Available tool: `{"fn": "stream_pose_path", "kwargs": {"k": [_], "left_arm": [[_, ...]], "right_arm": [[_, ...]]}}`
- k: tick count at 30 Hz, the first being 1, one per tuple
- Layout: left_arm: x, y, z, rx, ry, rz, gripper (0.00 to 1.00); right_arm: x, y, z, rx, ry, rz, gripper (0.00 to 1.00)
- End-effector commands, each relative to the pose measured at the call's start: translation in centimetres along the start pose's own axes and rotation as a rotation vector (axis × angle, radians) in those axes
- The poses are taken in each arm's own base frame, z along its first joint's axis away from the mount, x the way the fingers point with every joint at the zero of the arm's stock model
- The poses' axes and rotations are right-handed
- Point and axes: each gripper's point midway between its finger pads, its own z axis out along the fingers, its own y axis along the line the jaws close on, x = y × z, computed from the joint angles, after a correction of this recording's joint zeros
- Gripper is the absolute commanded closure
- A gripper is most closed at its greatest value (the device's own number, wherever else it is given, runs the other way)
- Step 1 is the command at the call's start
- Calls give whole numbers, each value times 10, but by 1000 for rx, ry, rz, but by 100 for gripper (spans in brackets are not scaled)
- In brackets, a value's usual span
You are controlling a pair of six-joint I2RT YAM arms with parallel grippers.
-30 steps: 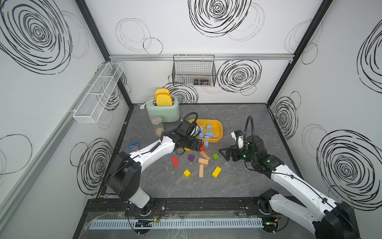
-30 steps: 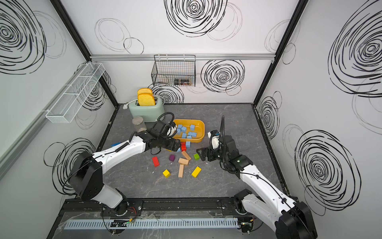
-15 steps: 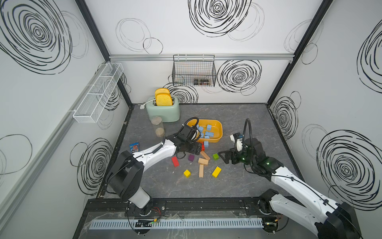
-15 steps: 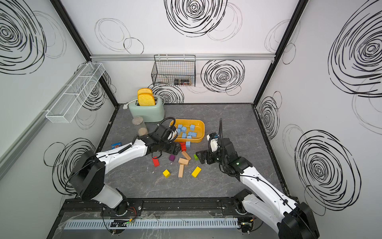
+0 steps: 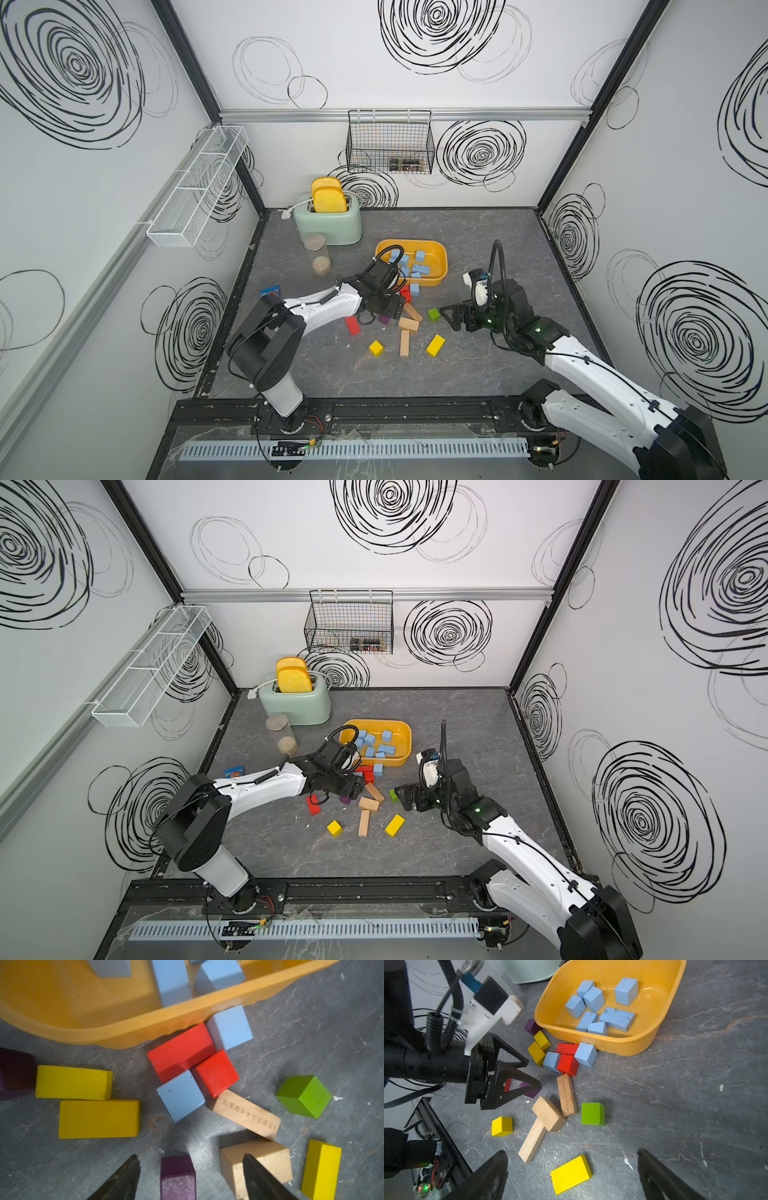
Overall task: Pick out the blue building blocks
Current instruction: Pick up the building block from the center of the board.
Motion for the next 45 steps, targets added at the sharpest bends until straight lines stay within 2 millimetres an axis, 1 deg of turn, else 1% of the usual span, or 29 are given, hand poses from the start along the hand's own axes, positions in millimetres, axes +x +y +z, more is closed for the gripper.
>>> {"fn": "stream_pose_path", "kwargs": {"k": [1,6,14,23,29,31,33,35,41,45], "left_arm": [[-16,-4,6,1,-24,-6,23],[-17,1,14,-19,-8,-5,23],[-29,9,25,-50,-8,-28,25],[-36,17,32,-70,-10,-65,31],[-34,22,37,-81,6,-80,36],[-33,23,37,-82,7,-86,39],[-32,23,36,-83,11,-87,45],[-30,24,36,-88,16,-85,46],[-22,27,29,-110,25,-76,46],[-23,26,29,-101,18,-78,45]], "right_arm": [[0,-1,0,9,-7,4,2],[-2,-3,1,12,-20,3,2],[-2,-6,4,18,-13,3,2],[-1,-10,5,24,-12,11,2],[-2,-12,5,25,-14,13,2],[-2,-12,5,24,-14,13,2],[-1,-12,5,25,-14,14,2],[-1,-13,5,25,-13,14,2],[-1,-13,4,23,-18,16,2],[-1,-12,5,20,-17,16,2]]}}
